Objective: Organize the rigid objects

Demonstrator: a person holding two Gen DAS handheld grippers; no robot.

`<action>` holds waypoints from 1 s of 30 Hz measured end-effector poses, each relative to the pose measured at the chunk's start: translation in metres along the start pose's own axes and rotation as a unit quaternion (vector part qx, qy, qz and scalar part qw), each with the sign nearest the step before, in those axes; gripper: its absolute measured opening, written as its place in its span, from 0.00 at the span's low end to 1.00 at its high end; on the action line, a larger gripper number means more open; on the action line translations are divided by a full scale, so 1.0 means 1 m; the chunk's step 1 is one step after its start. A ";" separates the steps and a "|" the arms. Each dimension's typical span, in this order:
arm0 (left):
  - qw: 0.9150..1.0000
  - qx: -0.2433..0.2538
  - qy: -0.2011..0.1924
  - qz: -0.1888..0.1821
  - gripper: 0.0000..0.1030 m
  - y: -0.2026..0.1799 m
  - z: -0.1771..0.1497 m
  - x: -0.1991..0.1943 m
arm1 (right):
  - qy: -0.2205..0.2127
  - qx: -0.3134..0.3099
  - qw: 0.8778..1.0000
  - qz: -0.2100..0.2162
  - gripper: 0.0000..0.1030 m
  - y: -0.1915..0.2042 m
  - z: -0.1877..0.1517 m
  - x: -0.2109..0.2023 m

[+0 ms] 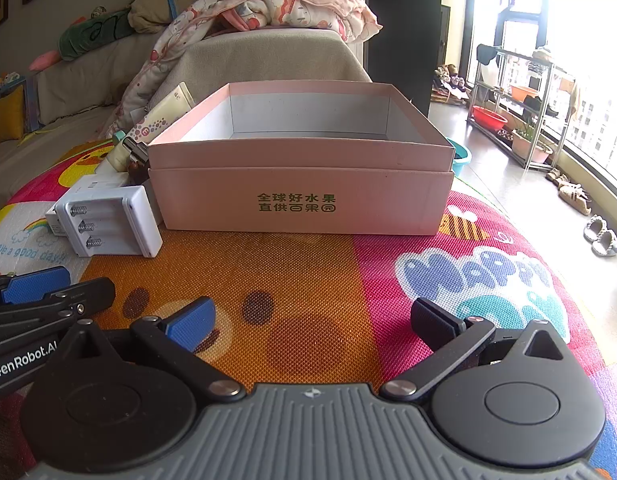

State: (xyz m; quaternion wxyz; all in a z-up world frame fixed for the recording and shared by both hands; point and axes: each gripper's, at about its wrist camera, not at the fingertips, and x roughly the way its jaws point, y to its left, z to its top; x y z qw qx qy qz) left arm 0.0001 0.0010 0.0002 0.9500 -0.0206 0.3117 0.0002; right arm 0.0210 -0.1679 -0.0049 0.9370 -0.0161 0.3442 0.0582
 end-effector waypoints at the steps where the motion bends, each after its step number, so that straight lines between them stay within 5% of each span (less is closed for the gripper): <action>1: 1.000 0.000 0.000 0.000 0.46 0.000 0.000 0.000 | 0.000 0.000 1.000 0.000 1.00 0.000 0.000 0.000; 30: 1.000 0.011 0.000 0.008 0.46 -0.006 0.000 0.000 | 0.000 0.000 1.000 0.000 1.00 0.000 0.000 0.000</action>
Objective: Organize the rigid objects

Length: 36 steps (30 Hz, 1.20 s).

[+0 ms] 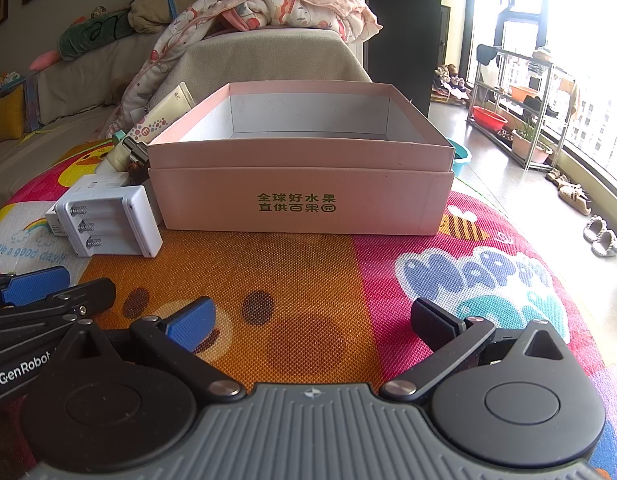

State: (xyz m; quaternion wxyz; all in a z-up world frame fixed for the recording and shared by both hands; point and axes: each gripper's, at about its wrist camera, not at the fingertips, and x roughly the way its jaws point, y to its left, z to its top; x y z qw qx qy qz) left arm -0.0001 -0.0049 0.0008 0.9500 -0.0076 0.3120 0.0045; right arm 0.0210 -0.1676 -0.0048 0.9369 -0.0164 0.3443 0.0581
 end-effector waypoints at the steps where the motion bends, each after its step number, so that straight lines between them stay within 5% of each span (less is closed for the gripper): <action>1: 1.000 0.000 0.000 0.000 0.46 0.000 0.000 0.000 | 0.000 0.000 1.000 0.000 1.00 0.000 0.000 0.000; 19: 1.000 -0.001 0.000 -0.001 0.46 0.000 0.000 0.000 | 0.001 0.005 1.000 0.005 1.00 -0.002 0.000 -0.002; 25: 1.000 -0.001 0.000 -0.001 0.46 0.000 0.000 0.000 | 0.026 -0.016 0.999 0.036 1.00 -0.010 0.006 -0.002; 29: 1.000 -0.004 -0.003 -0.019 0.39 0.005 0.000 -0.004 | 0.036 -0.030 0.998 0.036 1.00 -0.007 0.008 -0.002; 36: 0.990 0.100 -0.088 -0.046 0.40 0.009 0.020 -0.024 | 0.046 -0.033 0.998 0.042 1.00 -0.009 0.010 -0.001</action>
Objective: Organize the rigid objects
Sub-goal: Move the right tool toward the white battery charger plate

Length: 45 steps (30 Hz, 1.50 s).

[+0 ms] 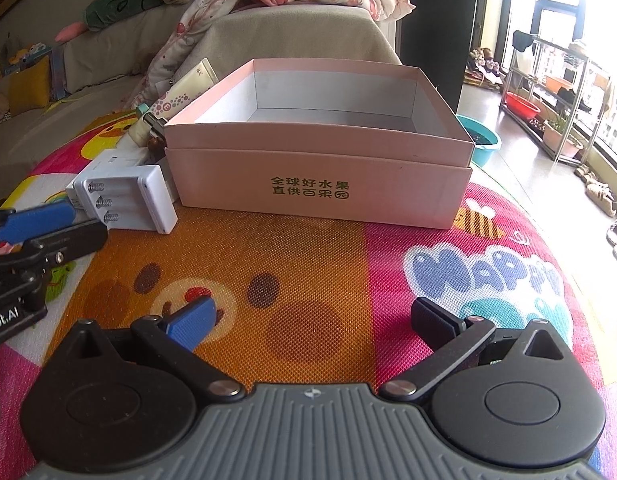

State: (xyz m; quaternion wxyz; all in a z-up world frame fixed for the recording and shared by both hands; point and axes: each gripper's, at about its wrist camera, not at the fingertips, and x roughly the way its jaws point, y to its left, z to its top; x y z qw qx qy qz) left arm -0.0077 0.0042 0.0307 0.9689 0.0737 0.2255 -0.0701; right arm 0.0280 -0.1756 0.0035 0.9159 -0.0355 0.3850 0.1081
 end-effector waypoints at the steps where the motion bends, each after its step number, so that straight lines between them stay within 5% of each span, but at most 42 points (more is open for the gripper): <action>1: 1.000 0.002 -0.004 0.000 0.40 0.004 0.006 0.003 | -0.002 0.000 1.000 0.000 1.00 0.000 -0.001 0.000; 4: 1.000 0.004 -0.013 -0.011 0.39 0.015 0.023 0.013 | -0.006 -0.001 1.000 0.003 1.00 0.000 -0.003 -0.002; 8: 0.997 -0.008 0.038 -0.070 0.39 0.026 0.030 0.026 | -0.007 -0.001 1.000 0.004 1.00 -0.001 -0.003 -0.003; 11: 0.976 -0.069 0.100 -0.179 0.37 0.036 0.026 0.028 | -0.007 0.000 1.000 0.004 1.00 -0.001 -0.003 -0.003; 13: 0.963 -0.099 0.100 -0.228 0.39 0.043 0.026 0.021 | -0.007 0.000 1.000 0.003 1.00 -0.001 -0.003 -0.003; 15: 0.973 -0.093 0.066 -0.199 0.39 0.049 0.033 0.011 | -0.008 0.000 1.000 0.002 1.00 0.000 -0.004 -0.004; 18: 0.991 -0.086 0.021 -0.098 0.38 0.061 0.043 0.010 | -0.008 0.001 1.000 0.001 1.00 0.000 -0.004 -0.005; 21: 0.994 -0.102 0.027 -0.030 0.37 0.077 0.046 0.027 | -0.009 0.002 1.000 0.001 1.00 0.000 -0.004 -0.005; 27: 0.990 -0.101 0.076 -0.055 0.37 0.076 0.031 0.044 | -0.011 0.004 1.000 0.003 1.00 -0.001 -0.004 -0.006; 31: 0.981 -0.102 0.095 -0.133 0.37 0.065 0.021 0.026 | -0.018 0.000 1.000 0.001 0.93 -0.001 -0.004 -0.009; 34: 0.975 -0.111 0.092 -0.171 0.38 0.065 0.016 0.009 | -0.067 -0.031 0.997 0.015 0.91 0.007 -0.008 -0.028; 38: 0.986 -0.120 0.057 -0.102 0.38 0.082 0.018 -0.009 | -0.177 -0.041 0.983 0.004 0.91 0.026 -0.016 -0.056; 42: 0.988 -0.140 0.047 -0.036 0.37 0.103 0.021 -0.008 | -0.122 -0.056 0.987 0.087 0.92 0.045 0.007 -0.046; 45: 0.987 -0.155 0.049 -0.008 0.37 0.111 0.020 -0.004 | -0.095 -0.068 0.988 0.097 0.92 0.072 0.020 -0.028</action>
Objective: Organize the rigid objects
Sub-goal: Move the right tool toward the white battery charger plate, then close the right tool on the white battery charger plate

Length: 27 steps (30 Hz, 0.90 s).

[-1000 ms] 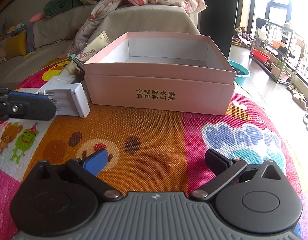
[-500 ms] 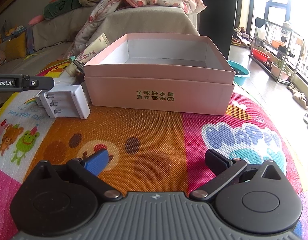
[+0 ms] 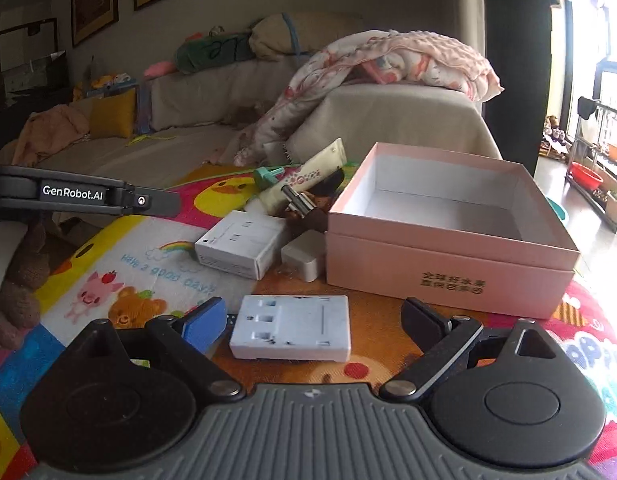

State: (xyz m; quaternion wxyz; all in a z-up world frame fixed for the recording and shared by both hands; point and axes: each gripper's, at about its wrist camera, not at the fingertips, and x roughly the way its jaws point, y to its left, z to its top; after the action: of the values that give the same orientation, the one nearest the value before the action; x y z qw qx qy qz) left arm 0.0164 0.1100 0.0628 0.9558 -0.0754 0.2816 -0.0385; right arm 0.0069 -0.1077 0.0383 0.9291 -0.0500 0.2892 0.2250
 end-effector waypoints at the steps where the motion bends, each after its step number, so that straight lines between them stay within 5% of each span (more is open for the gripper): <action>1: 1.000 -0.002 -0.002 0.004 0.37 0.001 0.000 0.001 | 0.001 -0.019 1.000 -0.006 0.92 0.010 0.002 0.007; 9: 1.000 0.011 0.013 0.005 0.37 0.004 -0.016 0.007 | 0.035 -0.152 0.988 -0.017 0.88 0.039 -0.022 0.021; 15: 1.000 0.012 0.021 0.007 0.37 0.002 -0.023 0.012 | 0.041 -0.135 0.980 -0.137 0.88 -0.018 -0.031 0.007; 17: 1.000 0.015 0.021 0.013 0.37 0.000 -0.024 0.014 | 0.049 -0.079 0.989 -0.113 0.88 -0.033 -0.026 0.000; 19: 0.999 0.023 0.021 0.024 0.37 -0.003 -0.025 0.015 | 0.068 0.018 0.997 -0.031 0.88 -0.046 -0.017 -0.007; 22: 0.999 0.031 0.023 0.032 0.38 -0.004 -0.028 0.014 | 0.106 0.107 0.987 0.061 0.88 -0.040 -0.012 0.003; 27: 0.999 0.026 0.018 0.032 0.37 0.002 -0.029 0.007 | 0.114 0.136 0.983 0.050 0.88 -0.011 -0.001 0.032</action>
State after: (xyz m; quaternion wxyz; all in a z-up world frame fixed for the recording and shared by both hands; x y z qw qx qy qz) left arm 0.0066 0.1078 0.0343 0.9529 -0.0413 0.2999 -0.0166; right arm 0.0350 -0.1055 0.0192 0.8755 0.0663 0.4238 0.2225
